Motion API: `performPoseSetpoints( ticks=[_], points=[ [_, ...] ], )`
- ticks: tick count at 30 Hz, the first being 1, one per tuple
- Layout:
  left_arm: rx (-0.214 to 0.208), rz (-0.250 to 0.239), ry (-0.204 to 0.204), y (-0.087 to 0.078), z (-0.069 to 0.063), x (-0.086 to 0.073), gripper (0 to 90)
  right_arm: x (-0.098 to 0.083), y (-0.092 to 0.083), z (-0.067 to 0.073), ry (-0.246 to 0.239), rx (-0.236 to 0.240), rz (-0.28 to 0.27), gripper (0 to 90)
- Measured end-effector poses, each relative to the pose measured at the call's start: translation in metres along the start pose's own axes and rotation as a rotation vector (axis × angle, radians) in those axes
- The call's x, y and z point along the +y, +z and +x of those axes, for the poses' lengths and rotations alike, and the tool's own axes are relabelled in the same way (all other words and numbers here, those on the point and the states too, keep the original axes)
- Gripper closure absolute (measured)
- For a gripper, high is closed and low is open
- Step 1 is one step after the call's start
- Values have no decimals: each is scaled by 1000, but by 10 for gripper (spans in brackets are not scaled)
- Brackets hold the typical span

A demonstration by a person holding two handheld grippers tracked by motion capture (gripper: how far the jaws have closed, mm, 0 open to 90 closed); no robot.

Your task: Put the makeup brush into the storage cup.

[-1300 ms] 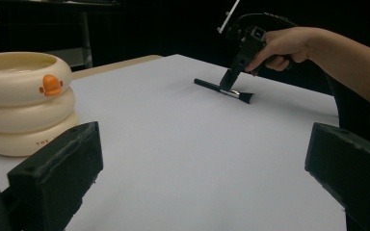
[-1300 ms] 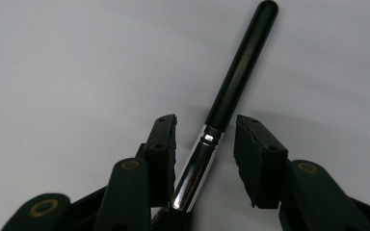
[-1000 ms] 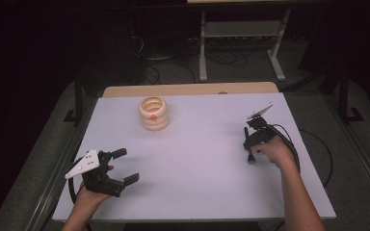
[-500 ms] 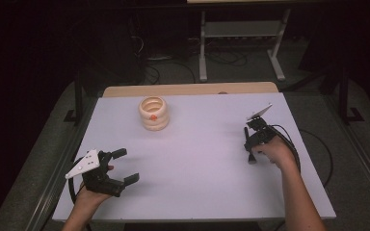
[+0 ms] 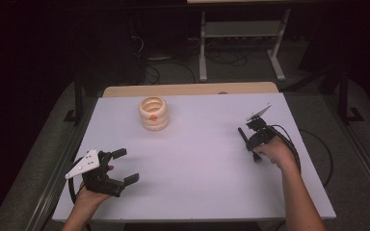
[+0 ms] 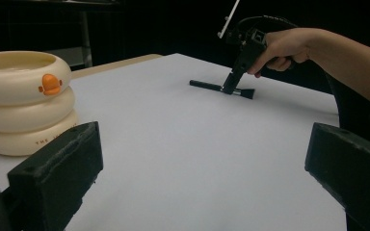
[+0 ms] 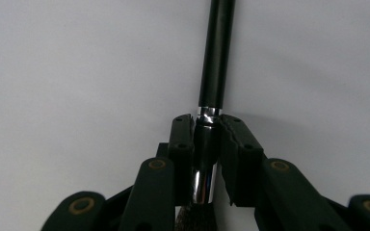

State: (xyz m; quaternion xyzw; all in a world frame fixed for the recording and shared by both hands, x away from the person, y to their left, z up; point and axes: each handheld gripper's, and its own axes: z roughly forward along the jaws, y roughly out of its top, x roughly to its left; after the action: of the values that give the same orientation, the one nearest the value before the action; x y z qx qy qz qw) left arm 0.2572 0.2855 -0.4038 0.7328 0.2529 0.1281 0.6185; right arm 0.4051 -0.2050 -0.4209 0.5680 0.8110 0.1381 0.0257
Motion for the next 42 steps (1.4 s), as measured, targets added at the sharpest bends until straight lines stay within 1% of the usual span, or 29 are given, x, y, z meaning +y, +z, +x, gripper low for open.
performPoseSetpoints(
  ticks=[7,9,11,15,17,20,21,24,25,26,32,33,34,36,38,39,41,42],
  points=[
    [1,7,4,0,0,0,0,0,1,3,-20,-23,1,768],
    [1,3,1,0,0,0,0,0,0,2,-26,-17,-1,769],
    [1,3,3,0,0,0,0,-1,0,2,-21,-10,-3,769],
    [0,2,3,0,0,0,0,-1,-1,0,-34,-13,-11,770],
    [-2,1,1,0,0,0,0,-2,-3,-1,-53,1,-23,771],
    [-3,7,3,0,0,0,0,-3,-7,-2,-66,26,-47,771],
    [-3,9,4,0,0,0,0,-3,-7,-2,-66,26,-47,771],
    [-4,12,8,0,0,0,0,-4,-12,0,-88,55,-64,771],
    [-5,13,8,1,0,0,0,-4,-12,0,-88,55,-64,771],
    [-6,13,8,1,0,0,0,-4,-12,1,-101,60,-74,771],
    [-15,21,6,3,1,1,0,-5,-17,5,-164,89,-88,771],
    [-15,27,11,3,2,2,0,-6,-18,6,-174,91,-91,771],
    [-15,34,13,3,2,2,0,-6,-19,7,-194,100,-97,771],
    [-10,50,21,4,3,4,0,-6,-21,8,-209,109,-101,772],
    [-14,47,16,5,5,5,0,-7,-23,11,-232,108,-104,772],
    [-11,47,14,6,6,7,0,-7,-23,11,-247,115,-106,772],
    [-9,45,14,6,7,10,0,-7,-24,14,-260,116,-111,772],
    [-9,34,12,7,9,11,0,-7,-25,14,-271,120,-109,772]
  ],
)
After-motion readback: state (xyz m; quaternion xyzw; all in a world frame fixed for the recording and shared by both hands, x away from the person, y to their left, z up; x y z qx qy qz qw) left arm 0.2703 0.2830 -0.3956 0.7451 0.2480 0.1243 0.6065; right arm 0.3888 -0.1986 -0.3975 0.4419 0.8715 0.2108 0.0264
